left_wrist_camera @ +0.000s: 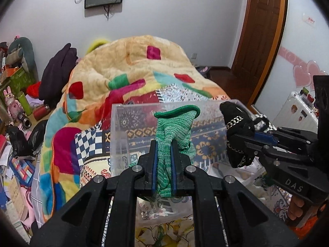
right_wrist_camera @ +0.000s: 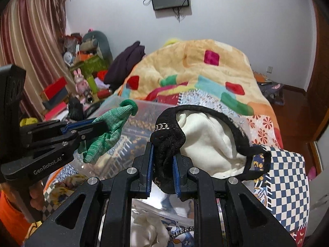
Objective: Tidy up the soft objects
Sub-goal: 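Lower the glove into the clear box with the left gripper while the right gripper drops the pouch in, then grasp the floral cloth with the left gripper while the right gripper grasps the yellow sponge, then place the floral cloth into the box with the left gripper while the right gripper drops the sponge in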
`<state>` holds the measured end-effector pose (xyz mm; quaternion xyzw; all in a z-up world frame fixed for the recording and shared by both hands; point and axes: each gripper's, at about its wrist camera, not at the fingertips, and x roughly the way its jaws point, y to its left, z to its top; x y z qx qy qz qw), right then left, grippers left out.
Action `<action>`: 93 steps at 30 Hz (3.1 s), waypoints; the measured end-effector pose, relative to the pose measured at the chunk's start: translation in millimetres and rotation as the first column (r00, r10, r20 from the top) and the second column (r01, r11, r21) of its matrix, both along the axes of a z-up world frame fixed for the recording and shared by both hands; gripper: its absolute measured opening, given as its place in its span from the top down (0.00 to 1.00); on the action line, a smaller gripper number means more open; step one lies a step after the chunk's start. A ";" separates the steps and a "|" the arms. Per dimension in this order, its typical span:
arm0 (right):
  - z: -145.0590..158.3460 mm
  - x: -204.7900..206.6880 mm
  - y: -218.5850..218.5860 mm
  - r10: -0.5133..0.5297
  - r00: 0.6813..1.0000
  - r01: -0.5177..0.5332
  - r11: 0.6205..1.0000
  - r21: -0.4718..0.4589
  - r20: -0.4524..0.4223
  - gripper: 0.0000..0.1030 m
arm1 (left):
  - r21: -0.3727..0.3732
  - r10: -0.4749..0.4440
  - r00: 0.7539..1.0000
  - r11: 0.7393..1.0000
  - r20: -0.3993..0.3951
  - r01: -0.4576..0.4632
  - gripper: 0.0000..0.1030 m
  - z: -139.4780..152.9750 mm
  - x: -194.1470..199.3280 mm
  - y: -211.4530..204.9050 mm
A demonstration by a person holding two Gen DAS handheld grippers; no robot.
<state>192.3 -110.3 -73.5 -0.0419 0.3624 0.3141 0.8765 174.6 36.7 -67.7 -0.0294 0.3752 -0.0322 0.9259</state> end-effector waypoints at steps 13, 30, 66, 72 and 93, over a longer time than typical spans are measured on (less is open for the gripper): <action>6.1 -5.5 -4.4 -0.010 0.999 0.011 1.000 -0.019 0.033 0.51 | 0.012 -0.004 1.000 1.000 -0.018 0.004 0.78 -0.3 -4.0 -3.9; 51.5 -38.4 -51.7 -0.099 0.979 0.091 0.994 0.055 0.180 0.30 | 0.043 0.014 0.979 0.999 0.202 -0.023 0.22 53.0 -73.1 -10.0; -28.6 -58.2 -94.6 -0.159 0.987 0.161 0.986 -0.047 0.038 0.74 | -0.038 -0.034 0.999 0.999 0.009 0.034 0.80 -26.4 -106.6 -2.0; -12.5 -68.0 -94.9 -0.151 0.986 0.153 0.988 -0.011 0.074 0.74 | -0.058 -0.017 0.999 0.998 0.038 0.019 0.90 -15.6 -113.3 3.6; 32.4 -60.5 -68.3 -0.097 0.977 0.086 0.994 0.066 0.188 0.74 | -0.050 -0.014 0.972 0.998 0.236 0.027 0.91 50.9 -108.4 1.5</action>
